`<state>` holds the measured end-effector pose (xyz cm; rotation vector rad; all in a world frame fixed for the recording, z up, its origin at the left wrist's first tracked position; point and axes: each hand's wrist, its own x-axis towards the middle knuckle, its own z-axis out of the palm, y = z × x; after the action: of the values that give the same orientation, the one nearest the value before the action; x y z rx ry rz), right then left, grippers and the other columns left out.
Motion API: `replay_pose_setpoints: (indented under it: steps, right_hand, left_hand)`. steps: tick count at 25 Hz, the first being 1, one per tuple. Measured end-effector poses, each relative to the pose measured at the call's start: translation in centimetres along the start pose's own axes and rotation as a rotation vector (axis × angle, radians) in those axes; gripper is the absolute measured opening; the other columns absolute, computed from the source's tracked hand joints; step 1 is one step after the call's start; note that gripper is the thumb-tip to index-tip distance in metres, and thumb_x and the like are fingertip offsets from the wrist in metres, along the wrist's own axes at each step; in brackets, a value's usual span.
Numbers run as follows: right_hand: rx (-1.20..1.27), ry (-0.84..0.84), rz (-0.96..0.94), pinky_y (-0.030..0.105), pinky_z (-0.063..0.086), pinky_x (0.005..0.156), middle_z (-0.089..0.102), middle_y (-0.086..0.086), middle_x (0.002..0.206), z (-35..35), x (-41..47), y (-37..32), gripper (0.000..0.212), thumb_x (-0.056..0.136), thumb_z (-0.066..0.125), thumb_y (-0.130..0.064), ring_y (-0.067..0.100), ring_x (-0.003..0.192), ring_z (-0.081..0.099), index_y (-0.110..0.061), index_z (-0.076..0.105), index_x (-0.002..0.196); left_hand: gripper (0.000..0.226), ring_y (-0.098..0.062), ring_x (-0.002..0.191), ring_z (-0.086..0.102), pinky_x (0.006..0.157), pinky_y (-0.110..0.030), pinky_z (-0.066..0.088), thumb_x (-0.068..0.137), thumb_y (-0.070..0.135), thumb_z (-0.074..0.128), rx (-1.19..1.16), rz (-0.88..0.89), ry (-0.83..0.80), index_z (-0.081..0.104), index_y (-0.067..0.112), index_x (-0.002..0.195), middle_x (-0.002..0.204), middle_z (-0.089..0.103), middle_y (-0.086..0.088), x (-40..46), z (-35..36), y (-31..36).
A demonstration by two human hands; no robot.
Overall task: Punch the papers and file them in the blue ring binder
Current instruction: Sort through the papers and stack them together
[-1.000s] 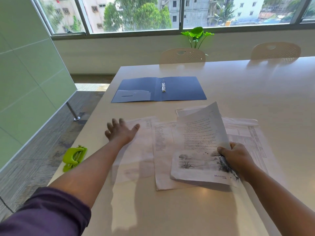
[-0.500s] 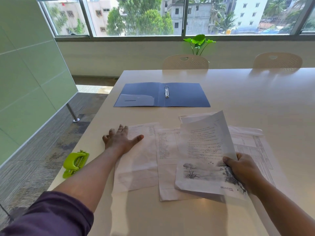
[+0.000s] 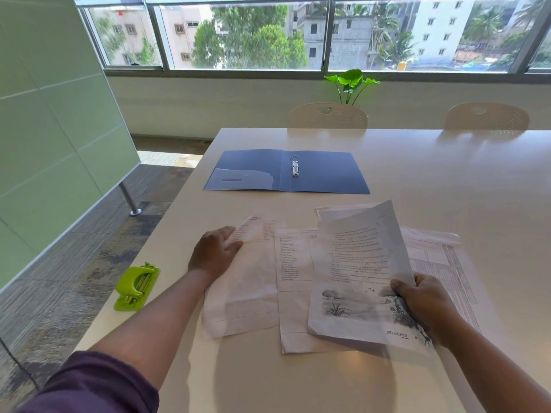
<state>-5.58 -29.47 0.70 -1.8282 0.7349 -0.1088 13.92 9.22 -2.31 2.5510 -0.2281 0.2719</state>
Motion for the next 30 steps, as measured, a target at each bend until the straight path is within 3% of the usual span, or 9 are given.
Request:
replay_pose_setpoints:
  steps: [3, 7, 11, 14, 16, 18, 22, 27, 30]
  right_hand:
    - [0.019, -0.005, 0.001, 0.036, 0.058, 0.066, 0.08, 0.008, 0.087, -0.1, -0.4, -0.2, 0.006, 0.098, 0.065, -0.013, 0.028, 0.07, 0.078, -0.012, 0.071, 0.1]
    - [0.019, -0.008, 0.0, 0.035, 0.057, 0.067, 0.08, 0.008, 0.088, -0.1, -0.5, -0.2, 0.007, 0.098, 0.065, -0.013, 0.029, 0.074, 0.078, -0.012, 0.071, 0.101]
    - [0.003, 0.02, -0.022, 0.035, 0.057, 0.072, 0.079, 0.006, 0.085, 0.0, -0.6, -0.3, 0.008, 0.098, 0.066, -0.011, 0.028, 0.078, 0.076, -0.01, 0.073, 0.096]
    - [0.002, 0.017, -0.016, 0.034, 0.056, 0.071, 0.079, 0.007, 0.088, -0.1, -0.8, -0.4, 0.007, 0.098, 0.066, -0.012, 0.029, 0.08, 0.076, -0.011, 0.072, 0.096]
    - [0.005, 0.015, -0.011, 0.032, 0.055, 0.067, 0.079, 0.008, 0.088, -0.1, -0.9, -0.4, 0.007, 0.098, 0.066, -0.012, 0.029, 0.079, 0.076, -0.009, 0.072, 0.099]
    - [-0.006, 0.02, -0.01, 0.03, 0.052, 0.064, 0.078, 0.006, 0.088, -0.1, -1.1, -0.5, 0.007, 0.098, 0.065, -0.013, 0.027, 0.078, 0.075, -0.01, 0.072, 0.099]
    - [0.004, 0.012, -0.005, 0.03, 0.052, 0.062, 0.078, 0.007, 0.088, -0.3, -1.5, -0.7, 0.007, 0.099, 0.065, -0.013, 0.026, 0.075, 0.075, -0.011, 0.071, 0.099]
    - [0.062, 0.009, -0.012, 0.035, 0.057, 0.067, 0.078, 0.008, 0.082, -0.3, -1.8, -0.9, 0.008, 0.099, 0.064, -0.01, 0.028, 0.074, 0.075, -0.008, 0.072, 0.097]
    - [0.109, 0.006, 0.006, 0.028, 0.053, 0.049, 0.073, 0.007, 0.065, -0.4, -1.9, -1.1, 0.014, 0.101, 0.061, -0.01, 0.015, 0.046, 0.064, -0.002, 0.07, 0.097]
  left_hand:
    - [0.046, -0.027, 0.128, 0.06, 0.11, -0.036, 0.045, 0.083, 0.019, 0.08, -0.136, 0.011, 0.043, 0.071, 0.014, 0.127, 0.142, 0.063, -0.006, -0.2, -0.2, 0.0]
    - [0.054, -0.028, 0.131, 0.053, 0.112, -0.04, 0.043, 0.075, 0.012, 0.086, -0.349, -0.247, 0.068, 0.07, 0.017, 0.126, 0.158, 0.04, -0.012, 0.1, -0.6, 0.2]
    - [0.078, -0.031, 0.131, 0.049, 0.103, -0.031, 0.041, 0.073, 0.013, 0.089, -0.557, -0.48, 0.156, 0.051, 0.012, 0.141, 0.154, 0.035, -0.013, 0.1, -2.2, 2.0]
    - [0.107, -0.031, 0.141, 0.042, 0.111, -0.032, 0.036, 0.071, 0.008, 0.09, -0.66, -0.595, 0.16, 0.026, 0.003, 0.156, 0.158, 0.035, -0.017, 0.3, -2.6, 2.9]
    - [0.116, -0.031, 0.135, 0.048, 0.112, -0.039, 0.042, 0.065, 0.002, 0.092, -0.775, -0.652, 0.172, 0.019, -0.002, 0.156, 0.152, 0.042, -0.018, 0.4, -2.7, 3.0]
    - [0.109, -0.03, 0.12, 0.056, 0.101, -0.041, 0.051, 0.066, -0.006, 0.088, -0.895, -0.695, 0.173, 0.023, -0.006, 0.153, 0.136, 0.047, -0.01, 0.3, -2.9, 3.2]
    - [0.046, -0.029, 0.091, 0.071, 0.075, -0.033, 0.06, 0.081, -0.01, 0.076, -1.03, -0.559, 0.158, 0.063, -0.003, 0.125, 0.118, 0.07, -0.017, 0.1, -3.4, 3.5]
    - [0.004, -0.021, 0.077, 0.068, 0.07, -0.028, 0.055, 0.092, 0.012, 0.073, -0.788, -0.322, 0.236, 0.076, 0.01, 0.094, 0.098, 0.077, -0.011, -0.2, -5.7, 4.9]
    - [0.032, -0.012, 0.056, 0.052, 0.055, -0.024, 0.042, 0.095, 0.025, 0.068, -0.576, -0.12, 0.304, 0.065, 0.005, 0.07, 0.065, 0.066, 0.001, -0.1, -8.4, 6.9]
